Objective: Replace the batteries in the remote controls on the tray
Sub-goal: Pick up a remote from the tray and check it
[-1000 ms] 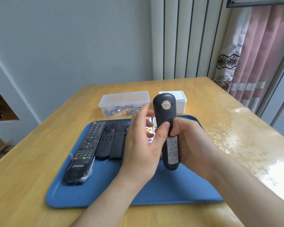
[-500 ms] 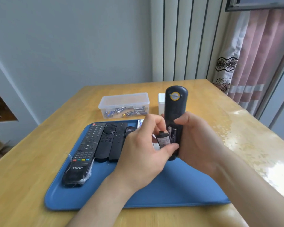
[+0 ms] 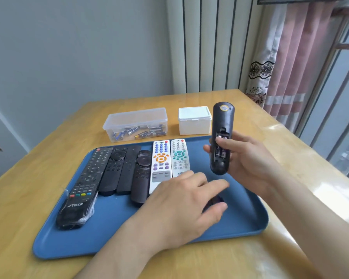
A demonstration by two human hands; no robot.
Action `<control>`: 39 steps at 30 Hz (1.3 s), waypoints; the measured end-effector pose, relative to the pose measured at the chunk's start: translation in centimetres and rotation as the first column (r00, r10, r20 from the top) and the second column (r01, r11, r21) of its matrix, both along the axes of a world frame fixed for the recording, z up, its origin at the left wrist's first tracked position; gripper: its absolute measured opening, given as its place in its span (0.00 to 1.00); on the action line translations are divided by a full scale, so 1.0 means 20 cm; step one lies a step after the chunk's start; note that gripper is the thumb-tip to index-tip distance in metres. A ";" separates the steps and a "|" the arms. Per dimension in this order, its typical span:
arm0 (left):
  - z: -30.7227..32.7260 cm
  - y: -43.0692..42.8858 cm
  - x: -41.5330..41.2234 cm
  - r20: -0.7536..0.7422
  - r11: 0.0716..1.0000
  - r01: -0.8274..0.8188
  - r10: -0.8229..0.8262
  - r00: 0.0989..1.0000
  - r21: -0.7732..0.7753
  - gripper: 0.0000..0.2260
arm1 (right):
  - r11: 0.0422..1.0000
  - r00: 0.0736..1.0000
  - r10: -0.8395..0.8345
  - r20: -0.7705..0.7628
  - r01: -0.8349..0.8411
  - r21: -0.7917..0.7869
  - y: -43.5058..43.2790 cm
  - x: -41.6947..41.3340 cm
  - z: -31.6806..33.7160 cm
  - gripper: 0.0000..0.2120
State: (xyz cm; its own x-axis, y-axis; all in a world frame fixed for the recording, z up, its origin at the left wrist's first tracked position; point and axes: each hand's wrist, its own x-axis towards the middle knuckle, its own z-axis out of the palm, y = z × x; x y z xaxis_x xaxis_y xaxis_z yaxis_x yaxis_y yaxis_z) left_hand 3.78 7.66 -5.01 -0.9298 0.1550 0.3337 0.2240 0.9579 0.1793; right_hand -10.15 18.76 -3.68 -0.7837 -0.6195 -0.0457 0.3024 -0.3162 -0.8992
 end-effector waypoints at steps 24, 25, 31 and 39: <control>0.02 -0.08 -0.02 -0.397 0.908 -0.100 0.274 0.876 0.406 0.17 | 0.963 0.953 0.263 -0.150 -0.251 0.095 -0.08 0.22 -0.02 0.17; 0.03 -0.08 -0.02 -0.404 0.915 -0.107 0.275 0.873 0.390 0.17 | 0.969 0.957 0.242 -0.163 -0.229 0.095 -0.09 0.22 -0.03 0.17; 0.05 -0.07 -0.01 -0.456 0.948 -0.165 0.277 0.846 0.270 0.16 | 0.983 0.957 0.166 -0.240 -0.140 0.122 -0.11 0.23 -0.04 0.18; 0.05 -0.06 -0.02 -0.425 0.930 -0.200 0.323 0.846 0.309 0.18 | 0.985 0.935 0.131 -0.331 -0.087 0.146 -0.10 0.27 -0.03 0.18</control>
